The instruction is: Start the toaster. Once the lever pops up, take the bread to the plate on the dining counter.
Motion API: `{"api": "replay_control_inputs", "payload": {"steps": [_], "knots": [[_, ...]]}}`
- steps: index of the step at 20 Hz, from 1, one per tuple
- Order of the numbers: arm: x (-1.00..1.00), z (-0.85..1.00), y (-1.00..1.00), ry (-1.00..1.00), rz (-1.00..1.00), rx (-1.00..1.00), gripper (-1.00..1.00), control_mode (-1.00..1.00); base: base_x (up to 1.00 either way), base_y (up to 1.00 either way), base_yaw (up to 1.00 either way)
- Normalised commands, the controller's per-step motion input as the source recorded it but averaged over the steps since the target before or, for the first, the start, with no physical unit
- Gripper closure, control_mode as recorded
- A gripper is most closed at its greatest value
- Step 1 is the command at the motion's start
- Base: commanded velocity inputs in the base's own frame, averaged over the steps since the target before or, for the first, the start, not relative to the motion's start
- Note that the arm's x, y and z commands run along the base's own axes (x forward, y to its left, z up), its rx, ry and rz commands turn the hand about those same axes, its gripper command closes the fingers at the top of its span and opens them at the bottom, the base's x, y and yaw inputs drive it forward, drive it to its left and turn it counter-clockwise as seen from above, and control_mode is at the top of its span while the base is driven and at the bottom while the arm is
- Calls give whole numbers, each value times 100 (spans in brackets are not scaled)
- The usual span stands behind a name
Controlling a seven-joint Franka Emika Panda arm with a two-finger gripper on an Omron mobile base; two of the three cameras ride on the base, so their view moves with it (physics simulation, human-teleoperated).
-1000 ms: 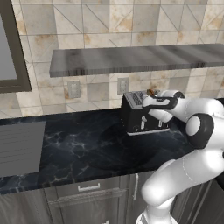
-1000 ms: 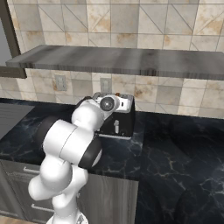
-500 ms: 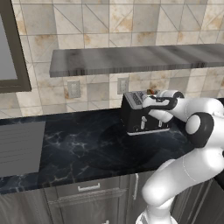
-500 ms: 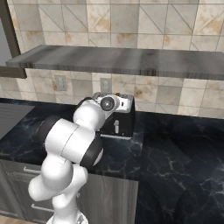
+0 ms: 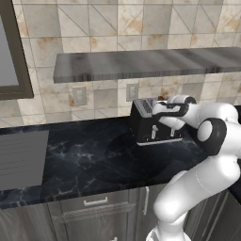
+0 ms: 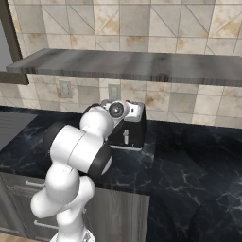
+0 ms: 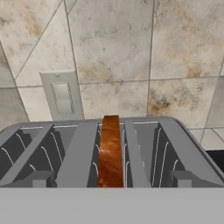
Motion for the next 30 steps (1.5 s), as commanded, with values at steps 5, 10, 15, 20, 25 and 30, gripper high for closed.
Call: {"api": "replay_control_inputs", "payload": {"steps": [5, 10, 15, 20, 25, 30], "knots": [[10, 0, 0, 0, 0, 0, -100, -100, 0, 0, 0], [0, 0, 0, 0, 0, 0, -100, -100, 0, 0, 0], [0, 0, 0, 0, 0, 0, 100, -100, 0, 0, 0], [0, 0, 0, 0, 0, 0, 100, -100, 0, 0, 0], [0, 0, 0, 0, 0, 0, 100, -100, 0, 0, 0], [0, 0, 0, 0, 0, 0, 100, -100, 0, 0, 0]]}}
